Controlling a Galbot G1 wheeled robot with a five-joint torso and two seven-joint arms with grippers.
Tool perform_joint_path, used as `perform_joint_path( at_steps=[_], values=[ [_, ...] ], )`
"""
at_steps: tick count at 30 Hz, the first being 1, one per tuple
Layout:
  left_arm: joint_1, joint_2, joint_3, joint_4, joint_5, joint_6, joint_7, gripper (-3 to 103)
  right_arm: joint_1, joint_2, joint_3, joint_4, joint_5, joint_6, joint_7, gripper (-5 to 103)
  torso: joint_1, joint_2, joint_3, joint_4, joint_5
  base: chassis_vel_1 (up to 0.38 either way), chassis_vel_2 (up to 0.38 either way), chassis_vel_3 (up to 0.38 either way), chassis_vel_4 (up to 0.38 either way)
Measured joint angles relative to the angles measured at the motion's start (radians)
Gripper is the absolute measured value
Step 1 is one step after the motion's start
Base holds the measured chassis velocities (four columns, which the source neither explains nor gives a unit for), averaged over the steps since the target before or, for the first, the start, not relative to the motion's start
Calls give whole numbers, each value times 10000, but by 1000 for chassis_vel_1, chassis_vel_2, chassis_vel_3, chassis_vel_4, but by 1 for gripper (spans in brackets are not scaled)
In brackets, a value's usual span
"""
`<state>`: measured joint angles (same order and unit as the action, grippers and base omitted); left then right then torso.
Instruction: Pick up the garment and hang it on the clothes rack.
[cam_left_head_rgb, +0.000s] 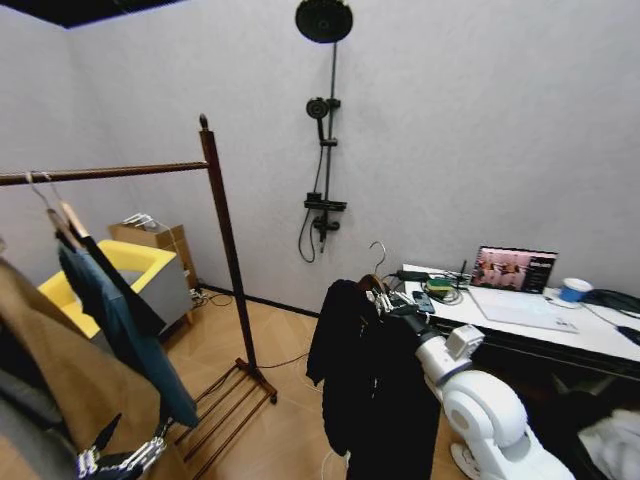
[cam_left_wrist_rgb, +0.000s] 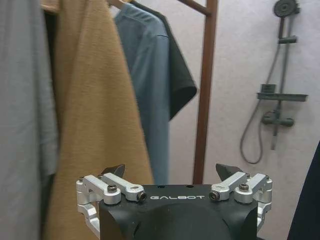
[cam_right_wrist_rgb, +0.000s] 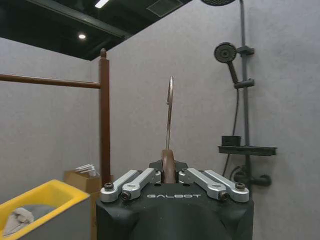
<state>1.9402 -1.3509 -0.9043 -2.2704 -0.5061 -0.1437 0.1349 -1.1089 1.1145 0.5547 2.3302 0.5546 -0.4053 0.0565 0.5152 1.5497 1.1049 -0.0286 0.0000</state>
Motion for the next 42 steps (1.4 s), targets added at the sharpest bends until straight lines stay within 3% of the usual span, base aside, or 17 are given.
perform_joint_path(
  at_steps=[31, 37, 42],
  values=[
    [0, 0, 0, 0, 0, 0, 0, 100, 17, 110, -1, 155, -19, -15, -146, 10, -3, 0, -1, 1, 0, 54, 199, 200, 46],
    [0, 0, 0, 0, 0, 0, -1, 100, 170, -70, 21, 346, 81, -37, -37, 10, 0, -1, 1, -1, 1, 8, 214, 234, 21],
    [0, 0, 0, 0, 0, 0, -1, 100, 965, -657, 8, 393, 590, -323, 130, 10, 7, -5, 3, 2, 1, -3, 106, 127, 11]
  ],
)
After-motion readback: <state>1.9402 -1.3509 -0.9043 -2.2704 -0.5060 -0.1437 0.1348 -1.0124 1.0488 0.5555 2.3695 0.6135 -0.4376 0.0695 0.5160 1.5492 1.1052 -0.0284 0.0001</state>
